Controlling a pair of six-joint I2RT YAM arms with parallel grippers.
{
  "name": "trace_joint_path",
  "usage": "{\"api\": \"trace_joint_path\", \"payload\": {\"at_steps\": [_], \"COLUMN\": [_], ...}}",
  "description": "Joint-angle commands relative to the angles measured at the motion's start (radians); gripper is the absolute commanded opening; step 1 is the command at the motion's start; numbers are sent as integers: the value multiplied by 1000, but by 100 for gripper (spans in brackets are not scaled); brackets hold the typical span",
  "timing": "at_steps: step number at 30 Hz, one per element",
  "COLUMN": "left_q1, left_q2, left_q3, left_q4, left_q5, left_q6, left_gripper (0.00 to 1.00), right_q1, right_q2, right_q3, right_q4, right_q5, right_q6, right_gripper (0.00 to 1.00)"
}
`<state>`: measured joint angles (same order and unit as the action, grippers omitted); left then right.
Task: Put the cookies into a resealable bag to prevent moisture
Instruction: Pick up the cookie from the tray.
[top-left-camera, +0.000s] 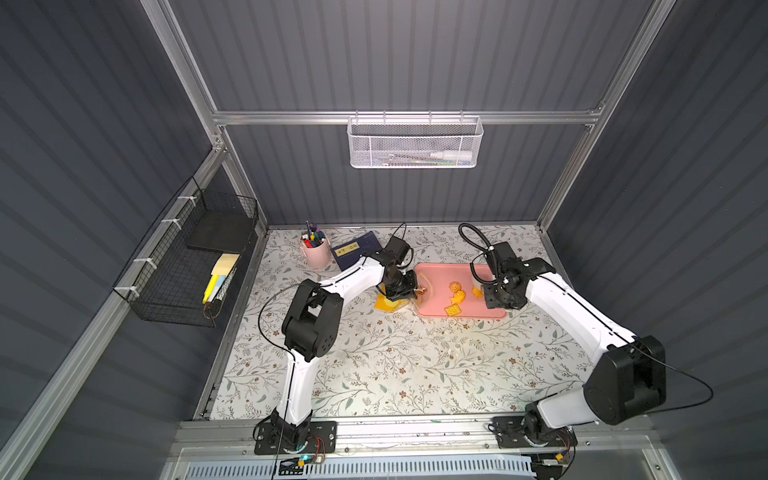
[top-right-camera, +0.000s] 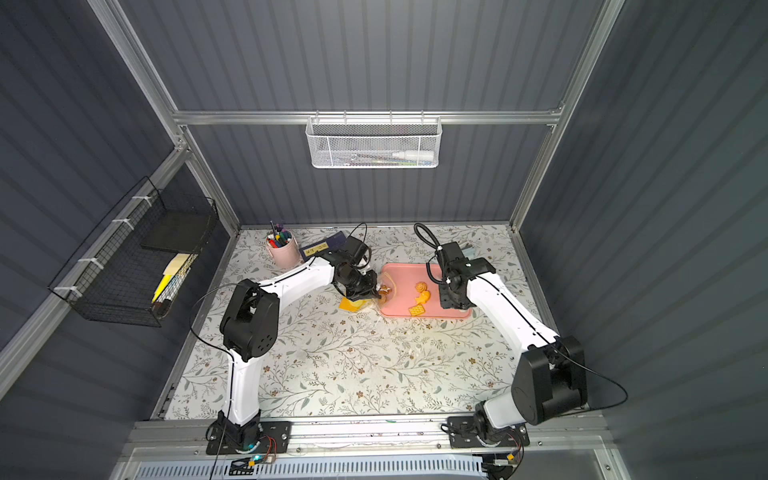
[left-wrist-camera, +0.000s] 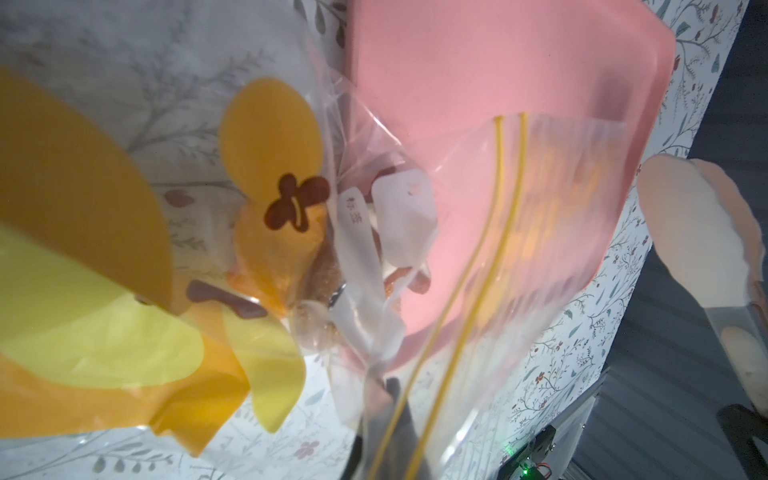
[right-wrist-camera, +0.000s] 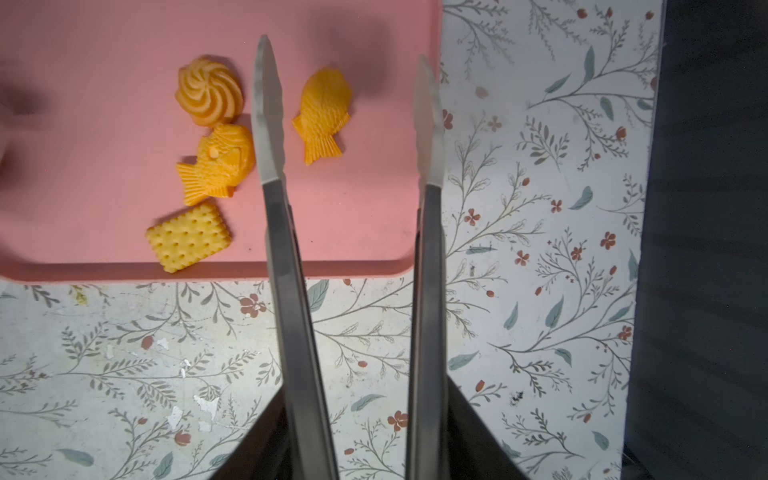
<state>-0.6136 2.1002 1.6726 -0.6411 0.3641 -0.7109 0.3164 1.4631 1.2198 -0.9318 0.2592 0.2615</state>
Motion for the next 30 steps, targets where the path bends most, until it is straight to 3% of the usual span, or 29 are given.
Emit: {"api": "trace_joint_path", "payload": {"at_steps": [1,11,18,25,30], "left_q1": [3,4,3,3,3], "left_q2": [-23,-18,-23,-17,-16], "left_q3": [-9,-2,-21,-19,-16], "left_q4": [7,0,4,21,24], "left_q5": [7,6,9,16,23], "left_q6": [3,3,3,-2,-2], "left_gripper": [0,0,0,0,0], "right_q1": [-2,-2,-2,11,29], "right_q2": [33,88,-39,-198,-242], "right_q3": [-3,-23,-16,-21,-48], "right_q4": [14,2,-5,-4,48], "right_q5": [-33,-58,-109,-338,-496], "right_q6": [5,18,17,-33,17], "right_gripper": [50,43,31,30,31]}}
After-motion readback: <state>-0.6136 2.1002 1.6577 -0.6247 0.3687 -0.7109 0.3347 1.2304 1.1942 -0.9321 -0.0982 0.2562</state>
